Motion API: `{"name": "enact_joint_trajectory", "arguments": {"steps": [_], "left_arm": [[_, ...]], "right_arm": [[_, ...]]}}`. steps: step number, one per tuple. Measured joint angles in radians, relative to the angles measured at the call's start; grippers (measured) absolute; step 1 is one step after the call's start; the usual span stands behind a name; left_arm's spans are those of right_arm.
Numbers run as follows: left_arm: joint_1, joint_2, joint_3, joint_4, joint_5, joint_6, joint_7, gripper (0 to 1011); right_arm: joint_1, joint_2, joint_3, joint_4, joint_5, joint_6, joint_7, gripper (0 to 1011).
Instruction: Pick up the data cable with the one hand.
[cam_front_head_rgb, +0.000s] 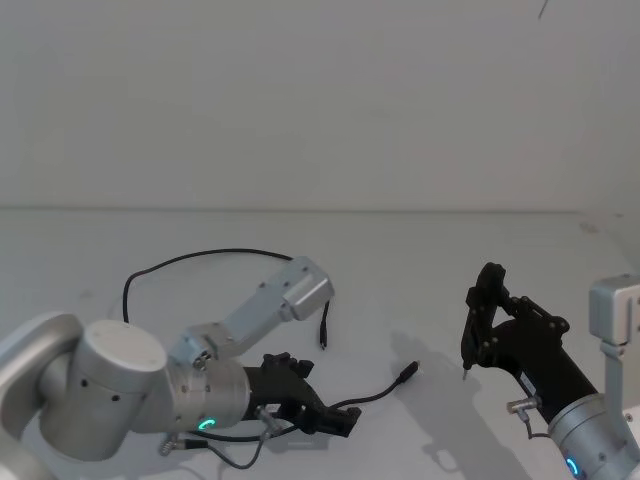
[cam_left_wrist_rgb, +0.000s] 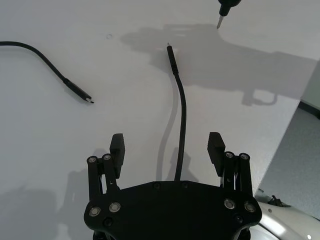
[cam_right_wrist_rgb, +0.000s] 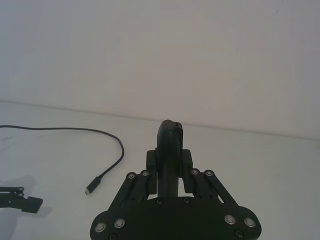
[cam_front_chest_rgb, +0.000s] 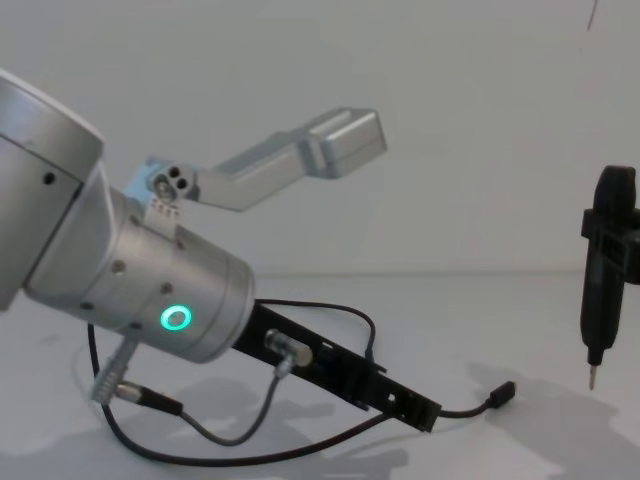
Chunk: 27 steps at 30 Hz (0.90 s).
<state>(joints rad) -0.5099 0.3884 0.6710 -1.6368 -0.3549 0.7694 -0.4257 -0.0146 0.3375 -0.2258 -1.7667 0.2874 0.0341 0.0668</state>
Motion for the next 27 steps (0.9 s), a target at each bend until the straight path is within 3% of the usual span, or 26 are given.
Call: {"name": "enact_joint_trajectory", "arguments": {"steps": [7,10,26,27], "left_arm": [[-0.013,-0.026,0.015,0.022,0.013,0.022,0.014,993],[-0.016,-0.031,0.018,0.027,0.016,0.026,0.017,933],[-0.026,-0.053,0.029,0.046,0.026,0.044,0.028,483],[-0.026,-0.054,0.030,0.047,0.026,0.044,0.028,411]], "right_arm": [[0.000,0.000,0.000,0.000,0.000,0.000,0.000,279],[0.000,0.000,0.000,0.000,0.000,0.000,0.000,279],[0.000,0.000,0.000,0.000,0.000,0.000,0.000,279],[0.000,0.000,0.000,0.000,0.000,0.000,0.000,279]]}}
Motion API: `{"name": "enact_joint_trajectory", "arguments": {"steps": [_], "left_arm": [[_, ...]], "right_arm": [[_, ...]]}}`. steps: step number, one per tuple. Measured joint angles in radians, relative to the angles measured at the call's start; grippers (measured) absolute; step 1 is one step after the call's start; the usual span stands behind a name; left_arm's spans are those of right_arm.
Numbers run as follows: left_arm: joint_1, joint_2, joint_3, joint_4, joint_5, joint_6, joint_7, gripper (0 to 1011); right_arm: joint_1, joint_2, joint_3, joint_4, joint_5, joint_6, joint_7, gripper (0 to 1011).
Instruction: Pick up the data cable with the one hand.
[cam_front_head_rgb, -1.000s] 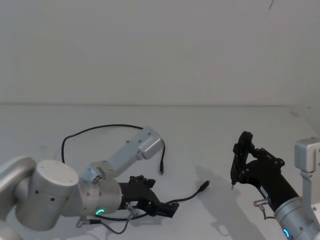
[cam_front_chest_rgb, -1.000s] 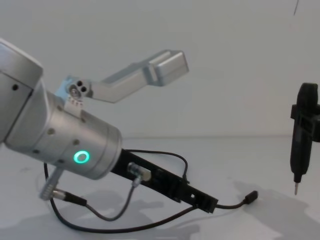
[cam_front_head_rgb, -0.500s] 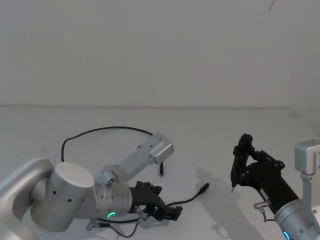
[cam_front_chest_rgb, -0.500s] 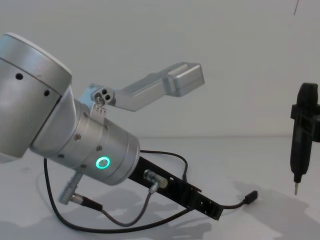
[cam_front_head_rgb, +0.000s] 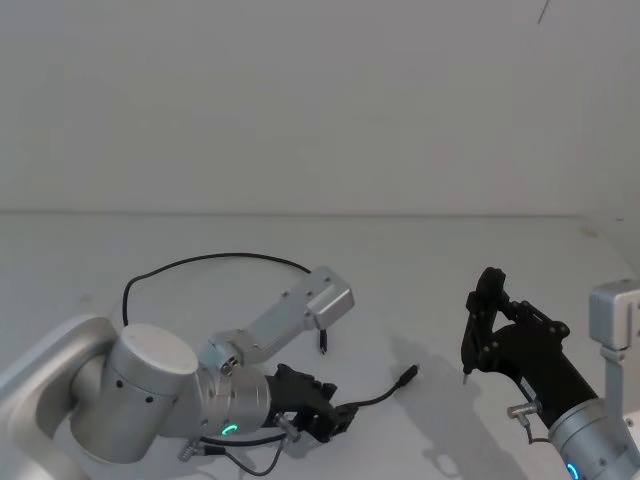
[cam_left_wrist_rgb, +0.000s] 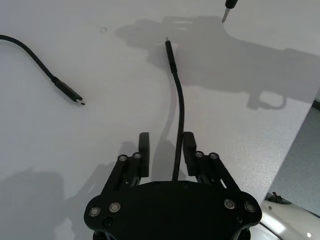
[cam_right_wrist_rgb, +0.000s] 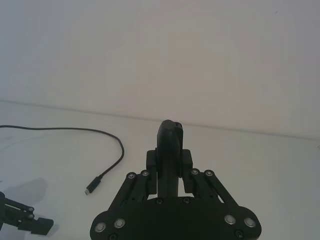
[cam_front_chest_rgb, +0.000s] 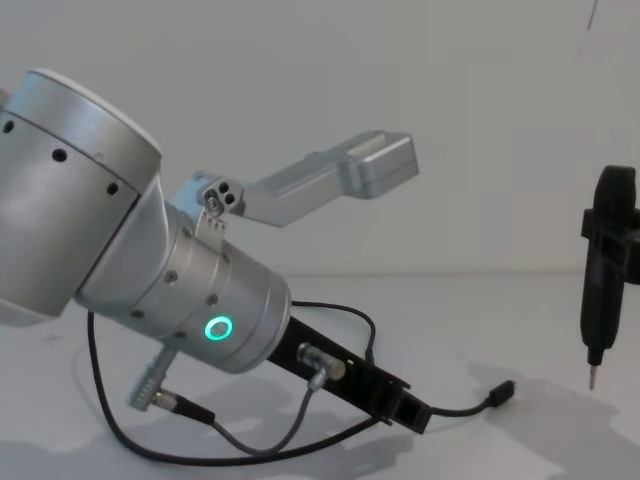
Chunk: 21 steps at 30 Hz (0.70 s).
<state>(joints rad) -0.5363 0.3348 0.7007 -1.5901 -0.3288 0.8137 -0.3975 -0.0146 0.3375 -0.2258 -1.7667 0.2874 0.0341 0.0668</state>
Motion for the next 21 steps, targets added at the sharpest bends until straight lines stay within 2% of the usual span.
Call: {"name": "enact_joint_trajectory", "arguments": {"steps": [13,21], "left_arm": [[-0.001,-0.003,0.002,0.003,0.004,0.002,0.002,42],[0.009,0.012,0.005,-0.011,0.023,-0.051,0.001,36]], "right_arm": [[0.000,0.000,0.000,0.000,0.000,0.000,0.000,279],[0.001,-0.003,0.004,-0.004,0.003,0.000,0.002,279]]}}
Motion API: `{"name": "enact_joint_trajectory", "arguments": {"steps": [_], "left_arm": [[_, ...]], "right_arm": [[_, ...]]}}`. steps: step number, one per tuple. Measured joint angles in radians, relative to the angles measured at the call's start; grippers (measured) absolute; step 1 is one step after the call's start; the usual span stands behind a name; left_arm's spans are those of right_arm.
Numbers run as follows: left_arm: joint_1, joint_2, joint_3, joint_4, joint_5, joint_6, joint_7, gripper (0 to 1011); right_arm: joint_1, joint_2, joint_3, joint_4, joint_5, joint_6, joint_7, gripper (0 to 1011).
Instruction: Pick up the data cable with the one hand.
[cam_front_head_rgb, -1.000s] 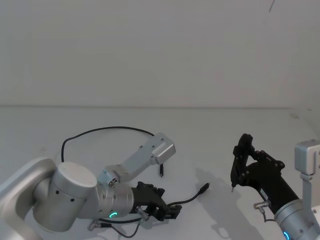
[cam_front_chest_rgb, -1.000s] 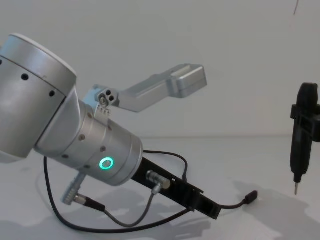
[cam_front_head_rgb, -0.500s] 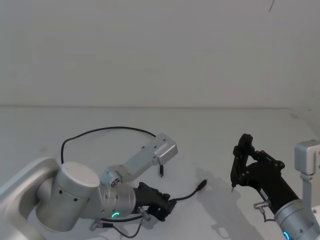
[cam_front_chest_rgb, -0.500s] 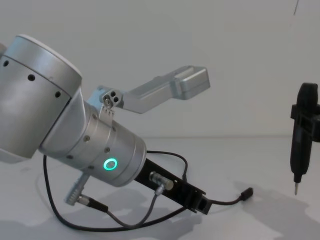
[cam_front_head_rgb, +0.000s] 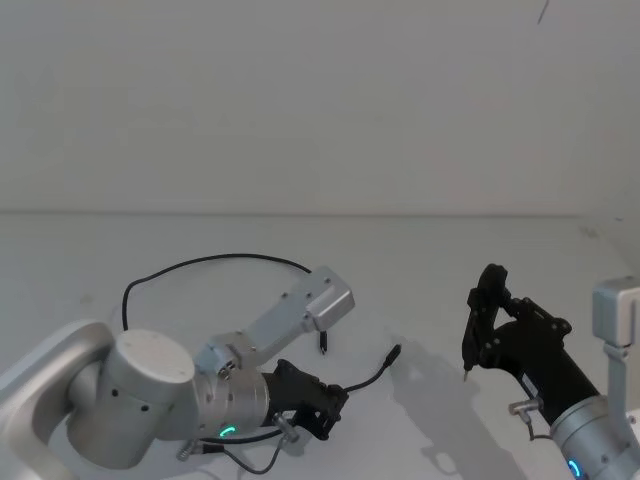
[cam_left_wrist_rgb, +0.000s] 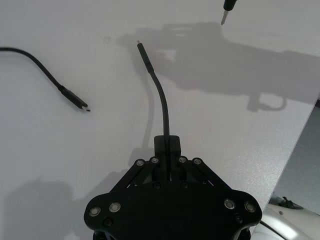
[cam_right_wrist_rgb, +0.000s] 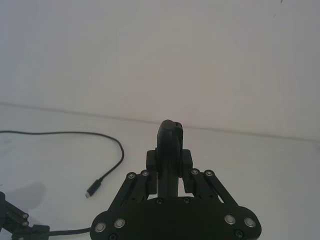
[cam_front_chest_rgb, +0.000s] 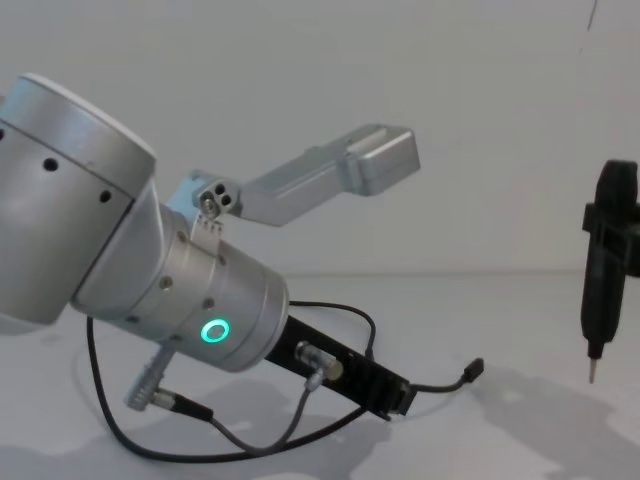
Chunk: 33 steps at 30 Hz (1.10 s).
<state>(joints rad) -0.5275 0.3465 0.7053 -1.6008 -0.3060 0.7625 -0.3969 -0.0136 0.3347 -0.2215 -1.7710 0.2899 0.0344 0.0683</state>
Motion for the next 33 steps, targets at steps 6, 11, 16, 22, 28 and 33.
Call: {"name": "enact_joint_trajectory", "arguments": {"steps": [6,11,16,22,28,33], "left_arm": [[0.010,0.029,-0.001,-0.019,0.007,-0.068,-0.028,36],[0.020,0.062,-0.010,-0.036,0.007,-0.127,-0.063,36],[0.030,0.105,-0.022,-0.055,0.005,-0.196,-0.104,36],[0.036,0.150,-0.035,-0.074,-0.003,-0.261,-0.146,36],[0.039,0.178,-0.043,-0.085,-0.009,-0.299,-0.171,36],[0.040,0.191,-0.046,-0.090,-0.012,-0.318,-0.183,36]], "right_arm": [[0.007,-0.005,0.014,-0.024,0.021,0.010,0.011,279],[0.016,-0.008,0.027,-0.048,0.051,0.029,0.029,279],[0.028,-0.010,0.041,-0.076,0.088,0.058,0.051,279],[0.042,-0.012,0.050,-0.102,0.120,0.088,0.069,279],[0.060,-0.011,0.052,-0.115,0.141,0.109,0.082,279],[0.077,-0.009,0.049,-0.115,0.153,0.117,0.092,279]]}}
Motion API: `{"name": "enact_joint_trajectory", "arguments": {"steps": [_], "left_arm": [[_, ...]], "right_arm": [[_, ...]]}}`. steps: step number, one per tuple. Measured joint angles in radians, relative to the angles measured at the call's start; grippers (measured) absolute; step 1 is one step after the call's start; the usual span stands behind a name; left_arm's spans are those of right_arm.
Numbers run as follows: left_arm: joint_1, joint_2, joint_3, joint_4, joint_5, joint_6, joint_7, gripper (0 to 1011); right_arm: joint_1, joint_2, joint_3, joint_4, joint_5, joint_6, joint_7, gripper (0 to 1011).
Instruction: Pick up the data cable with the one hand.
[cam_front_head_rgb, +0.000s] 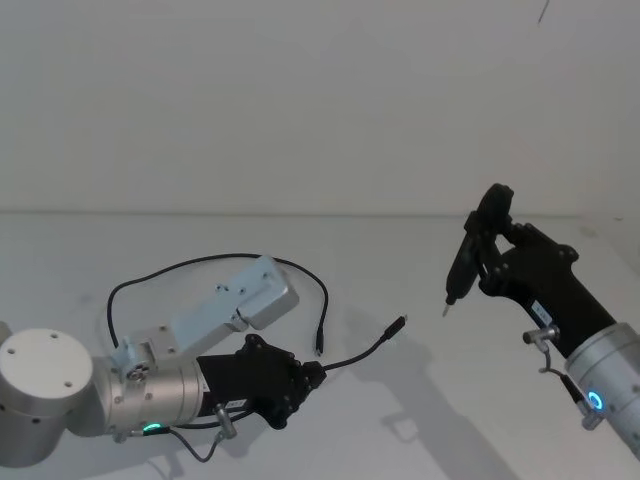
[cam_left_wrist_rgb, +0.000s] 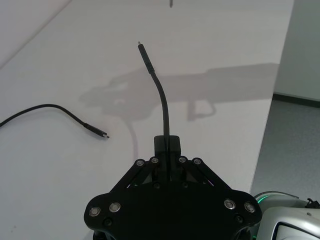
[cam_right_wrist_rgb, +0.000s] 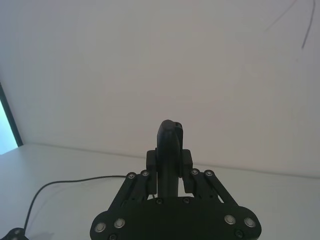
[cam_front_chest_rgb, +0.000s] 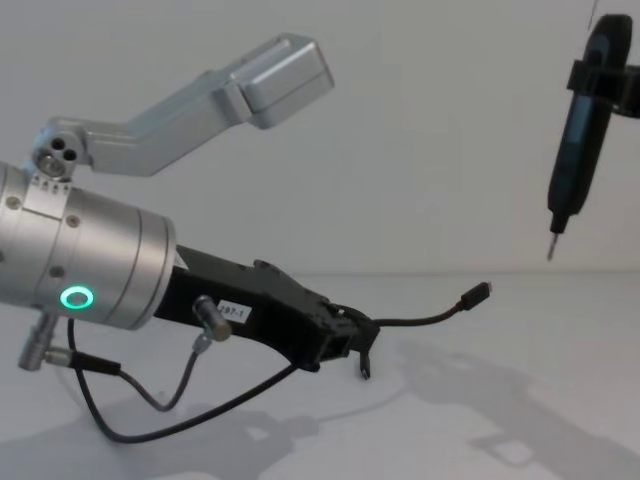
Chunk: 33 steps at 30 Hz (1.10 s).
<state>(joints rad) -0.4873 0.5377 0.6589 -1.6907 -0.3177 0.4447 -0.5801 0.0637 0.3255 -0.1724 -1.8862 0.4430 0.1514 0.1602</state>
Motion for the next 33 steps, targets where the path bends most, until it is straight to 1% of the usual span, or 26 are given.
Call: {"name": "enact_joint_trajectory", "arguments": {"steps": [11,18,28,33], "left_arm": [[0.001,0.018,-0.005,-0.007,-0.004,-0.025,-0.017,36],[0.002,0.024,-0.006,-0.009,-0.004,-0.033,-0.022,36],[0.003,0.028,-0.007,-0.011,-0.005,-0.038,-0.025,36],[0.003,0.029,-0.008,-0.011,-0.006,-0.040,-0.026,36]], "right_arm": [[0.049,0.000,-0.023,0.051,0.016,-0.001,0.031,279],[0.085,-0.001,-0.042,0.104,0.024,-0.010,0.051,279],[0.118,-0.002,-0.063,0.153,0.037,-0.018,0.071,279],[0.129,-0.002,-0.070,0.167,0.043,-0.018,0.075,279]]}}
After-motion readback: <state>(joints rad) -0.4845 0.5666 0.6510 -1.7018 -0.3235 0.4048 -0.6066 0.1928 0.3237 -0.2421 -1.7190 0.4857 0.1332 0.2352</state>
